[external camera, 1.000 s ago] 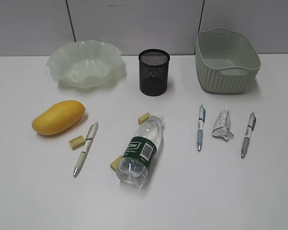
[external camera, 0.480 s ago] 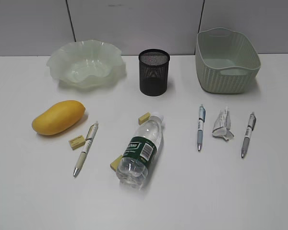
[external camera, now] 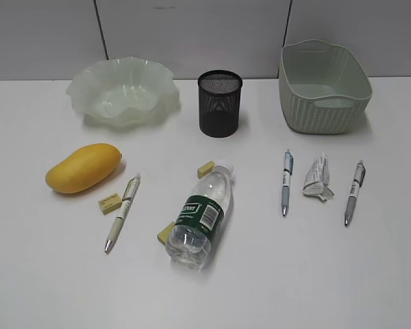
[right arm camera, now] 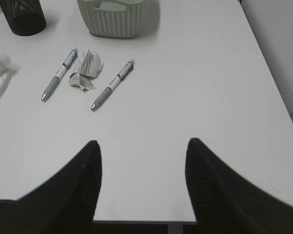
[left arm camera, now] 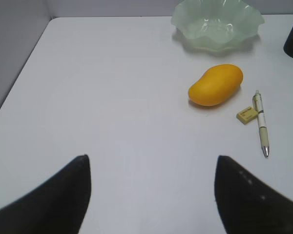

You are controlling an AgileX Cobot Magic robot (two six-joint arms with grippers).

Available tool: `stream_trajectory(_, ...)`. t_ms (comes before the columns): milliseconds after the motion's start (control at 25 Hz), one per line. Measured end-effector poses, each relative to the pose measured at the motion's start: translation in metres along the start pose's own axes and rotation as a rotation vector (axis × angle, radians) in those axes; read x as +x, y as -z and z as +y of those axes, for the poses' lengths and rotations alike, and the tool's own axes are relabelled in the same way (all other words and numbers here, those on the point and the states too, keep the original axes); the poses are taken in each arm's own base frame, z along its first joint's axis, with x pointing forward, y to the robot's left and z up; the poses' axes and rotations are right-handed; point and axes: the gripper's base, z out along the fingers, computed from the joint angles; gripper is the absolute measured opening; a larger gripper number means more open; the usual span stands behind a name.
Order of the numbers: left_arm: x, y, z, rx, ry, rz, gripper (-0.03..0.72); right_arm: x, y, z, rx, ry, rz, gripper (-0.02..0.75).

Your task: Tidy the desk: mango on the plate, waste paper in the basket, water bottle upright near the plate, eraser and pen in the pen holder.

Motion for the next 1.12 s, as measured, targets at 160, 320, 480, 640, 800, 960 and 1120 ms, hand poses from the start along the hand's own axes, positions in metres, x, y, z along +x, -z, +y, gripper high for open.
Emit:
stream_trajectory(160, 0.0, 0.0, 0.0, 0.003, 0.002, 0.0, 0.533, 0.0, 0.0, 0.0, 0.0, 0.0, 0.0, 0.442)
stream_trajectory(320, 0.0, 0.0, 0.0, 0.004, 0.002, -0.001, 0.507, 0.0, 0.0, 0.0, 0.0, 0.0, 0.0, 0.442)
stream_trajectory(480, -0.003, -0.007, -0.001, 0.002, 0.001, 0.064, 0.505, 0.0, 0.0, 0.0, 0.0, 0.0, 0.0, 0.442)
stream_trajectory(640, -0.018, -0.019, -0.002, 0.002, -0.011, 0.205, 0.505, 0.0, 0.0, 0.0, 0.0, 0.0, 0.0, 0.442)
stream_trajectory(800, -0.044, -0.03, -0.003, 0.002, -0.014, 0.359, 0.505, 0.0, 0.0, 0.0, 0.0, 0.0, 0.0, 0.442)
stream_trajectory(960, -0.079, -0.051, -0.005, 0.003, -0.02, 0.46, 0.503, 0.0, 0.0, 0.0, 0.0, 0.0, 0.0, 0.442)
stream_trajectory(1120, -0.111, -0.08, -0.01, 0.031, -0.069, 0.537, 0.503, 0.0, 0.0, 0.0, 0.0, 0.0, 0.0, 0.442)
